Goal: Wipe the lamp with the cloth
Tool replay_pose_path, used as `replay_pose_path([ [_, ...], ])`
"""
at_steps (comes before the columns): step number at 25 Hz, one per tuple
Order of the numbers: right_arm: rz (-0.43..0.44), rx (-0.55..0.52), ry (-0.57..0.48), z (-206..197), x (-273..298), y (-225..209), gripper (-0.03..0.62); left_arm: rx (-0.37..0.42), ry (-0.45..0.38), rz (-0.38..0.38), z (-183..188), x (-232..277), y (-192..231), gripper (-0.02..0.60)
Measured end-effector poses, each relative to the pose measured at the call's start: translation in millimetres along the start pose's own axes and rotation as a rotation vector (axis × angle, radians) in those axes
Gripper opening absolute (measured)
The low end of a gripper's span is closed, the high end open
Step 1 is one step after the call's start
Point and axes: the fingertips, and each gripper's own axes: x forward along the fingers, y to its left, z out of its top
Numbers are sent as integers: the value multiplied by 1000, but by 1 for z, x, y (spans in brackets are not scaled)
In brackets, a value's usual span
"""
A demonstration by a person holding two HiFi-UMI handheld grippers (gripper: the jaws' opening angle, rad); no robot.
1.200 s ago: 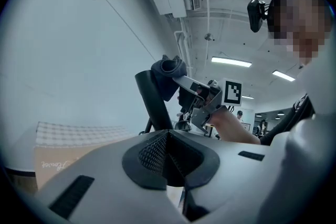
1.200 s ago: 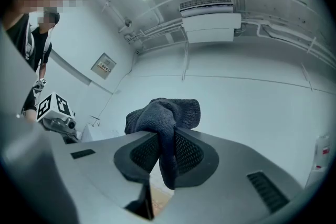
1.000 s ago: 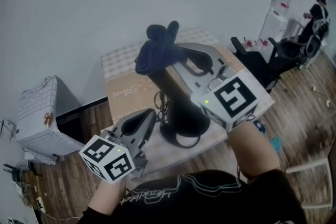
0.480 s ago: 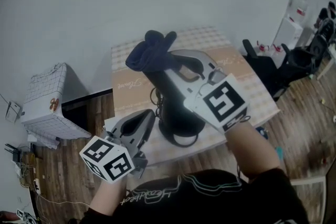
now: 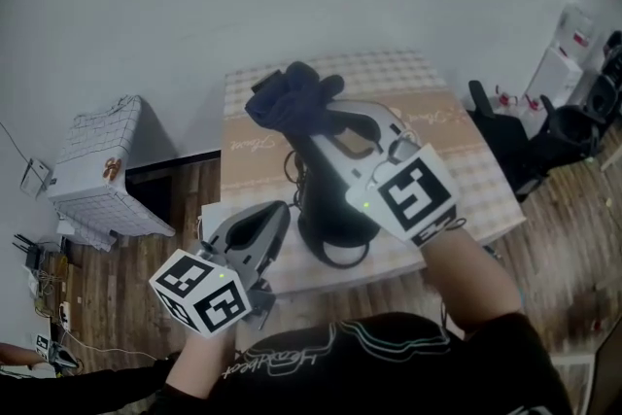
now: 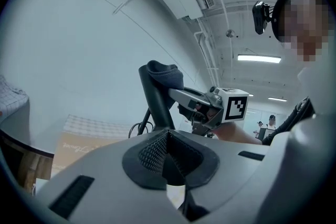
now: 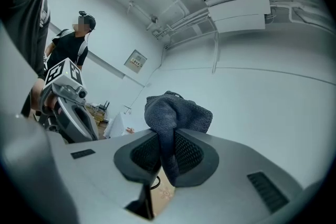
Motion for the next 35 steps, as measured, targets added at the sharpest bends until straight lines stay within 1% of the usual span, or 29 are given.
replay_pose_path([
  [7, 20, 9, 26, -17, -8, 12, 57, -9, -12, 35, -3, -9, -3, 0],
  [20, 50, 17, 87, -54, -37, 33, 57, -30, -1, 49, -26, -9, -26, 0],
  [35, 83, 36, 140, -100, -70, 53, 57, -66, 4, 97, -52, -8, -40, 0],
])
